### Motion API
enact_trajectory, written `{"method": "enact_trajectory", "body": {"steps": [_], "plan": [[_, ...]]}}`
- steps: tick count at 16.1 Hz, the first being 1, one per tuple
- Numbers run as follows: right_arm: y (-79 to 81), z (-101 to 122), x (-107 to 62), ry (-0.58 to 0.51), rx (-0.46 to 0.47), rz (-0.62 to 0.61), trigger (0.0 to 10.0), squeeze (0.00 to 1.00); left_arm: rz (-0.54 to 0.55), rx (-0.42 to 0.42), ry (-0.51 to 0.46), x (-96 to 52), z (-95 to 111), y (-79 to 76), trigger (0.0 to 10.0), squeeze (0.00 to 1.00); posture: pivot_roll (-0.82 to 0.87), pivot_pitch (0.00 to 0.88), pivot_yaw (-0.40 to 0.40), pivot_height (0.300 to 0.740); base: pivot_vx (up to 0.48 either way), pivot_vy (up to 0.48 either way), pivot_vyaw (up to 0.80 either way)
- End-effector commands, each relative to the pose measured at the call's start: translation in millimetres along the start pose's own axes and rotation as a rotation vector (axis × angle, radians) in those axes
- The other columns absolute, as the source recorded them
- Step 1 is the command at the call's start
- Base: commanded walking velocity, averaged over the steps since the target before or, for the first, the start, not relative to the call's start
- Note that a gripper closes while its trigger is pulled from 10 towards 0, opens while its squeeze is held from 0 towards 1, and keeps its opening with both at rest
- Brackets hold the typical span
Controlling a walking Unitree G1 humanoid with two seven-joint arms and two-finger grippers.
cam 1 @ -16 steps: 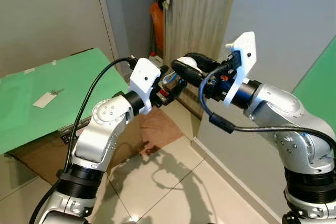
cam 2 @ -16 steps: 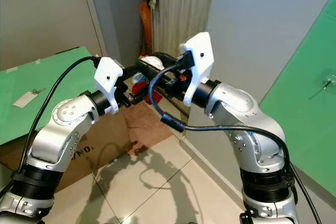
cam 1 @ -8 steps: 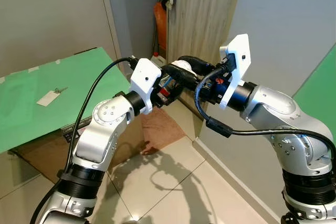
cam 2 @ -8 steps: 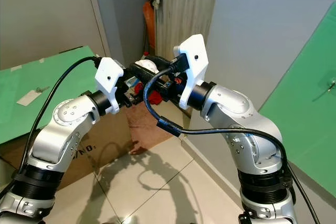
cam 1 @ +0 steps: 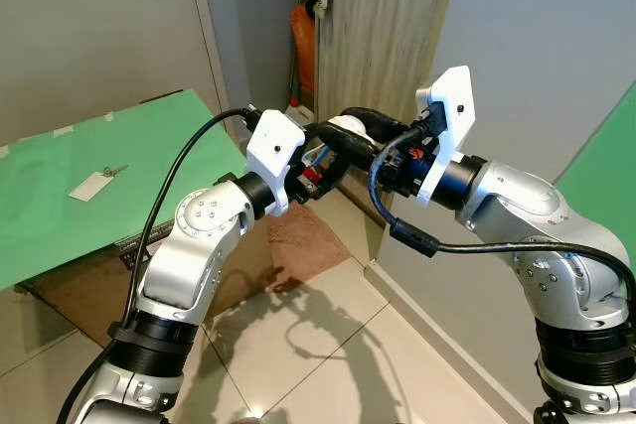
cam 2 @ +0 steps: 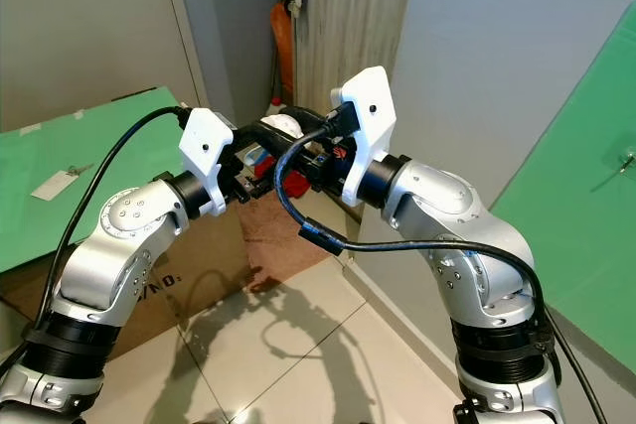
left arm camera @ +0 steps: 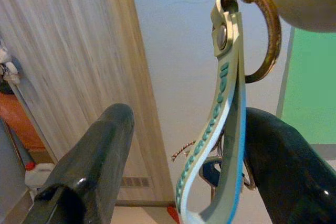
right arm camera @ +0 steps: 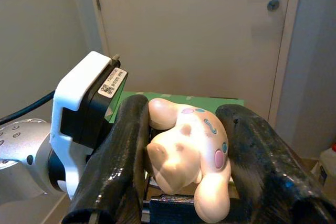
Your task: Hang keys on a hook
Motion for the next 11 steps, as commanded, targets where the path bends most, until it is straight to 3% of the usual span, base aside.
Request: {"method": "enact_trajectory", "body": {"steps": [1, 7, 11], "plan": [[-2.3, 6, 0.9, -0.017, -0.022, -0.007, 10.0, 0.0, -0.009, 0.016, -0.03, -1.8, 7, -2.0, 0.0, 0.0, 0.03, 0.0, 0.009, 0.74, 0.0, 0.0, 0.0], [-7.3, 3, 0.2, -0.009, -0.016, -0.028, 10.0, 0.0, -0.052, -0.004, 0.006, -0.3, -2, -10.8, 0.0, 0.0, 0.03, 0.0, 0.008, 0.74, 0.0, 0.0, 0.0], [-14.0, 2, 1.3, -0.014, -0.014, -0.064, 10.0, 0.0, -0.017, 0.002, -0.001, -1.9, -1, -6.7, 0.0, 0.0, 0.03, 0.0, 0.007, 0.74, 0.0, 0.0, 0.0]]}}
Point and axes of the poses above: a point about 5 cm out from each wrist's last joint towards the gripper, its own x axis pointing out of the wrist towards the gripper, its own z axis along the axis of the wrist's last joint, y = z × x, the point moved 4 cm from there along x, pointing out of the wrist towards the gripper, and after that the axes turned 6 degrees about x, right-handed, at the moved point
